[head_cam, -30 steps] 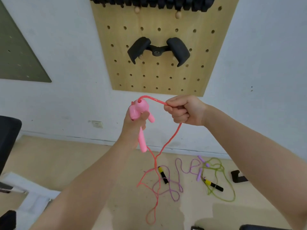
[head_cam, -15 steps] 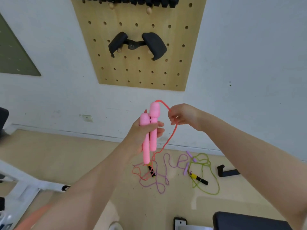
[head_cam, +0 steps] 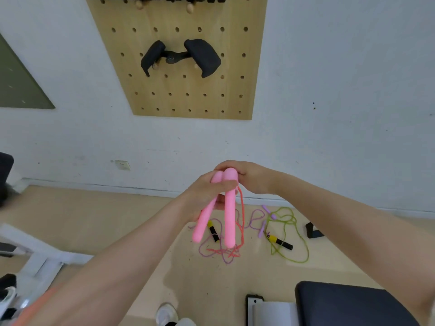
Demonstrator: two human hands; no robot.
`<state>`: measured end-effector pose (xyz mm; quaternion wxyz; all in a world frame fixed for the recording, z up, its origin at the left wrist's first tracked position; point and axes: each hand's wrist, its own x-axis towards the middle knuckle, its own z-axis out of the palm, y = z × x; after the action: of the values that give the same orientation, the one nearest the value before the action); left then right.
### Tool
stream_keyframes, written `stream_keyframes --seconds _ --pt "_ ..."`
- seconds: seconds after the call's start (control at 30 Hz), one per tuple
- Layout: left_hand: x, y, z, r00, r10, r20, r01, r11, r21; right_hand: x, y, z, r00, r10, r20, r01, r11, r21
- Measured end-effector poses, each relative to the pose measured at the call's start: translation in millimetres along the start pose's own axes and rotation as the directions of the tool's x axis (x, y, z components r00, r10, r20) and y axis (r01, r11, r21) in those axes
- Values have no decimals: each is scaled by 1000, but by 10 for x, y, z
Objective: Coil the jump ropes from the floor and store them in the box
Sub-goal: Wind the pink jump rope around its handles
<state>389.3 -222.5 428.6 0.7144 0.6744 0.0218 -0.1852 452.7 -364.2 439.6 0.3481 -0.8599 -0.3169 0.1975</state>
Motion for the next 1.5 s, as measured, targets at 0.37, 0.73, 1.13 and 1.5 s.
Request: stream_keyframes --seconds 0.37,0.73,1.13,1.5 --pt "-58 -8 -43 932 67 -356 -118 985 -125 -154 199 70 945 280 167 -318 906 278" --pt "76 61 107 688 153 -709 -284 957 -69 -168 -253 356 965 156 212 -225 907 357" --pt "36 -152 -120 935 130 -329 -50 970 240 -257 99 255 928 369 -50 -372 918 -138" --pt "-17 -43 -78 813 267 518 -308 -558 771 -491 -55 69 903 303 303 -223 936 -274"
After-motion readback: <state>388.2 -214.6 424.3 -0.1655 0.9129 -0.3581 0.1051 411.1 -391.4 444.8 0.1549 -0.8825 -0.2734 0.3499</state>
